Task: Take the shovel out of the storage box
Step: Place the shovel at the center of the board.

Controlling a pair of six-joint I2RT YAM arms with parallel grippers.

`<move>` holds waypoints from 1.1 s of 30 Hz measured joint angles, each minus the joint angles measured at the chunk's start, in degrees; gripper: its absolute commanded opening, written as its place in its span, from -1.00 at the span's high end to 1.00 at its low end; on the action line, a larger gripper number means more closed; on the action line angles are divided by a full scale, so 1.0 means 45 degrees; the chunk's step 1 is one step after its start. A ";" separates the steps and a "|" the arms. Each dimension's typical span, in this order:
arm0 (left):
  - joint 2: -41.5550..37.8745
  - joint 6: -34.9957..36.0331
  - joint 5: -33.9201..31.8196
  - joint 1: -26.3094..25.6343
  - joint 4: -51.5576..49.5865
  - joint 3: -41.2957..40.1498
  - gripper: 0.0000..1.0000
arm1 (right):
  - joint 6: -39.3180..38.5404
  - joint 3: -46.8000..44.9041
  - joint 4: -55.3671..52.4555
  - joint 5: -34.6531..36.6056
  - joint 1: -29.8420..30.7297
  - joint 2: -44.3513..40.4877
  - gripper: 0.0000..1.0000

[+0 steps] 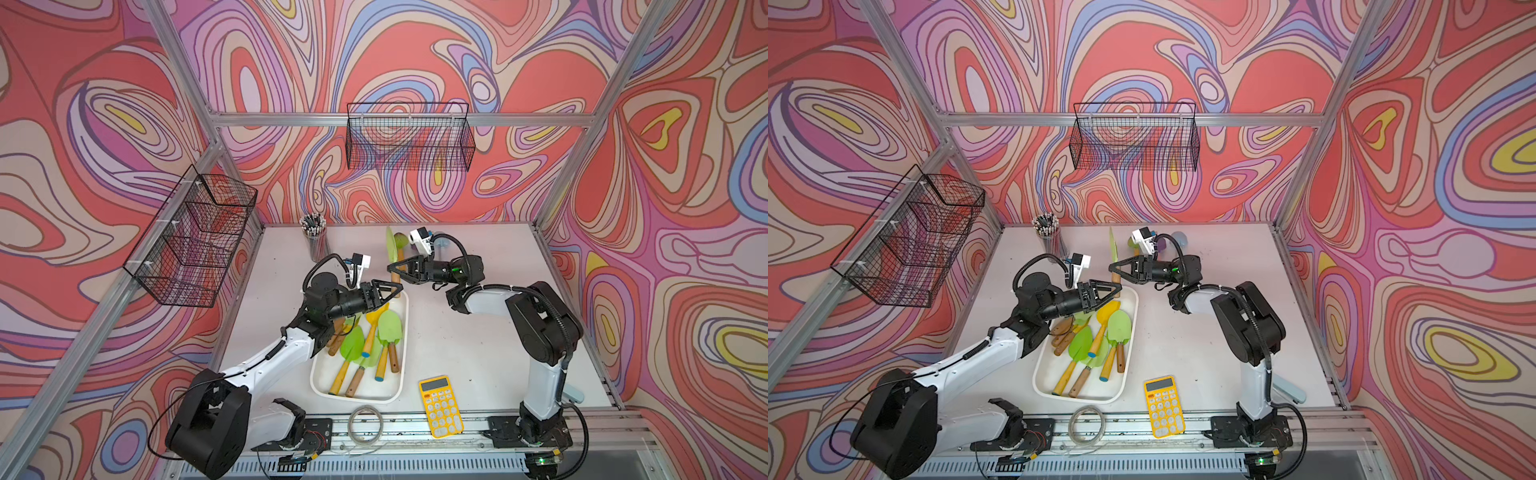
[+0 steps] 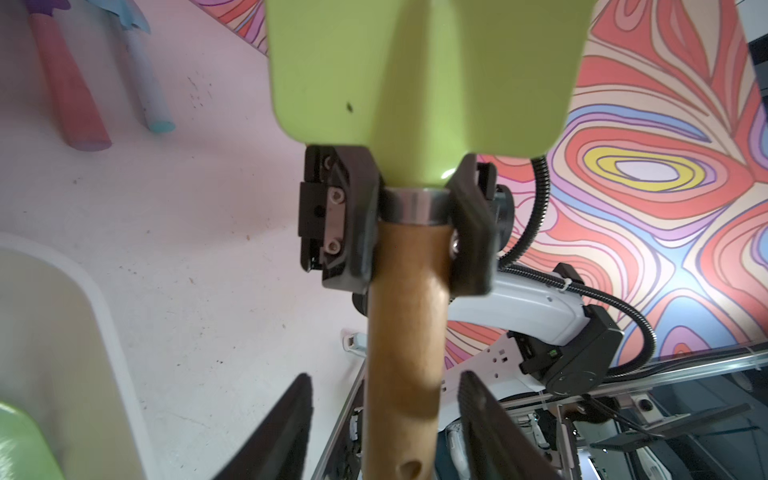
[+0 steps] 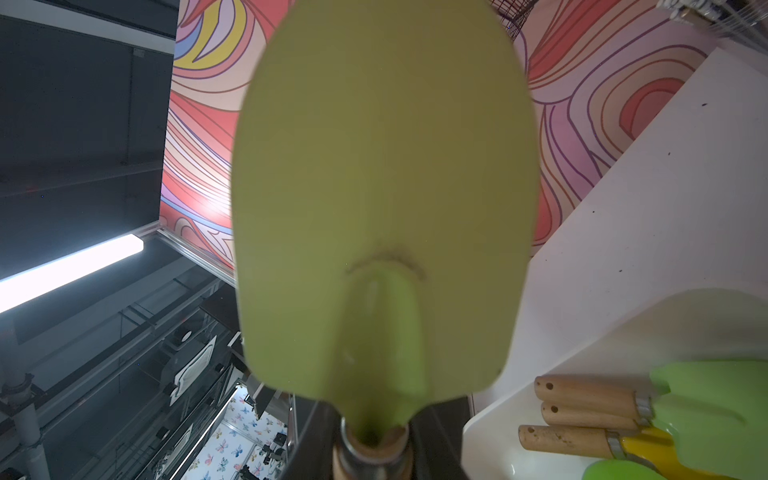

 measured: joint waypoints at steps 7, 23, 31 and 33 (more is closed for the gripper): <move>-0.1758 0.3434 -0.1690 0.0568 -0.6348 0.1146 -0.58 | -0.0505 0.0000 -0.1103 -0.0015 -0.0797 0.0010 0.75; -0.1501 0.6912 -0.5960 -0.0874 -1.3075 0.1821 -0.35 | -1.1123 0.4172 -1.9205 0.4906 -0.2550 -0.0806 0.75; -0.0753 0.7019 -0.6917 -0.1846 -1.3299 0.1933 -0.47 | -1.3454 0.5416 -2.3644 0.8835 -0.3181 -0.0617 0.76; -0.0651 0.6960 -0.7106 -0.2016 -1.3284 0.1933 -0.48 | -1.3891 0.5926 -2.4421 0.9889 -0.3332 -0.0393 0.76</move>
